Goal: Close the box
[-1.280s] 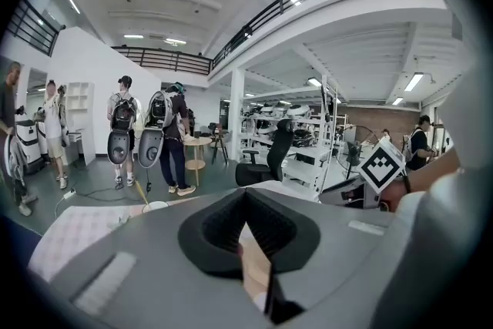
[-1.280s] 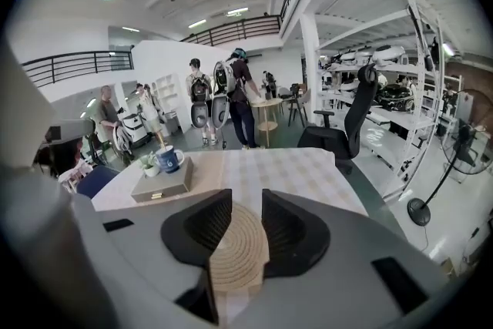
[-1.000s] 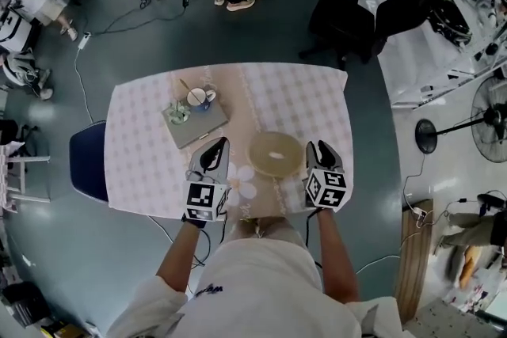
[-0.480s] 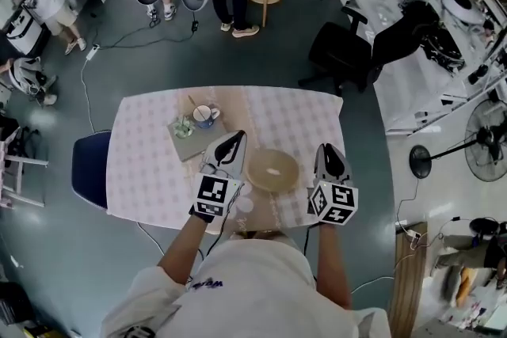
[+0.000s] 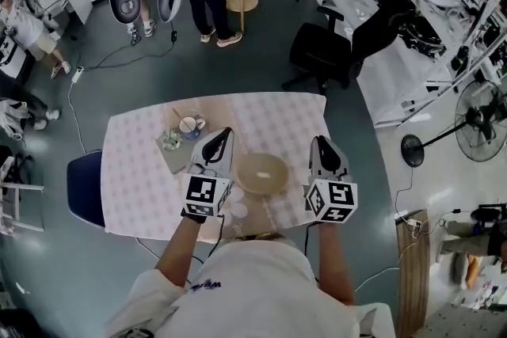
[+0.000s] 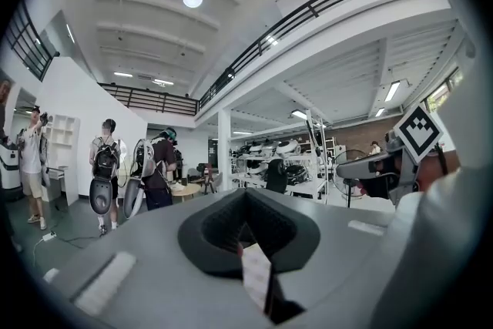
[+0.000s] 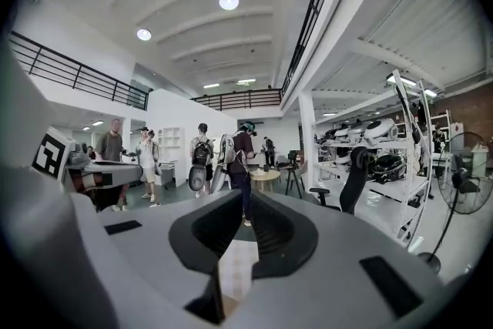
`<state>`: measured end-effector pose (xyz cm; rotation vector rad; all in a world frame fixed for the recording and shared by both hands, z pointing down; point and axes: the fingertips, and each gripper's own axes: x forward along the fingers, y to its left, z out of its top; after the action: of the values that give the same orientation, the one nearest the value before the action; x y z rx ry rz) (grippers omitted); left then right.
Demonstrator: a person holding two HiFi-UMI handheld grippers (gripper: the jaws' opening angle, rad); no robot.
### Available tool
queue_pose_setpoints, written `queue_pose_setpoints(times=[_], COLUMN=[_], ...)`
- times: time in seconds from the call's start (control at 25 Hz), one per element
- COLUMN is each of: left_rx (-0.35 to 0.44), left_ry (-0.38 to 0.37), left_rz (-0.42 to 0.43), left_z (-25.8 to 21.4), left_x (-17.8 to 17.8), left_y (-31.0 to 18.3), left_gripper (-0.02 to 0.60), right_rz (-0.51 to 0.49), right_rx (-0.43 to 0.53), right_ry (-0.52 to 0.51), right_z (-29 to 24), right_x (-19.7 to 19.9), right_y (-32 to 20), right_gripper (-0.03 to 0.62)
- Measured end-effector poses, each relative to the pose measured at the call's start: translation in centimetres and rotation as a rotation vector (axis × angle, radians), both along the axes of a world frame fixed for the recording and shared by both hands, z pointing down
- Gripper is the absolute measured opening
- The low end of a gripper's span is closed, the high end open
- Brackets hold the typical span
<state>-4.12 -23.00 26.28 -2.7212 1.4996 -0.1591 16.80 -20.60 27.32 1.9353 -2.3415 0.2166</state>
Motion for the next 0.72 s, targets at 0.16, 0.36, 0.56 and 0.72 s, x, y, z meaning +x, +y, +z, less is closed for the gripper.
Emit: queue_pose_setpoints(times=[0.16, 0.36, 0.56, 0.72], left_rx=[0.000, 0.004, -0.010, 0.012], left_ry=[0.001, 0.002, 0.037, 0.006], left_rz=[0.005, 0.015, 0.033, 0.016], left_z=[0.1, -0.1, -0.2, -0.7], left_x=[0.2, 1.0, 1.3, 1.1], left_y=[-0.2, -0.3, 0.0, 0.4], left_gripper=[0.002, 0.002, 0.002, 0.002], right_rz=[0.006, 0.005, -0.010, -0.021], right_rx=[0.007, 0.022, 0.058, 0.071], right_ry=[0.003, 0.004, -0.006, -0.005], right_z=[-0.5, -1.2, -2.3, -3.3], right_x=[0.3, 0.6, 0.1, -0.2], right_y=[0.3, 0.5, 0.9, 1.4], right_gripper=[0.027, 0.005, 0.003, 0.003])
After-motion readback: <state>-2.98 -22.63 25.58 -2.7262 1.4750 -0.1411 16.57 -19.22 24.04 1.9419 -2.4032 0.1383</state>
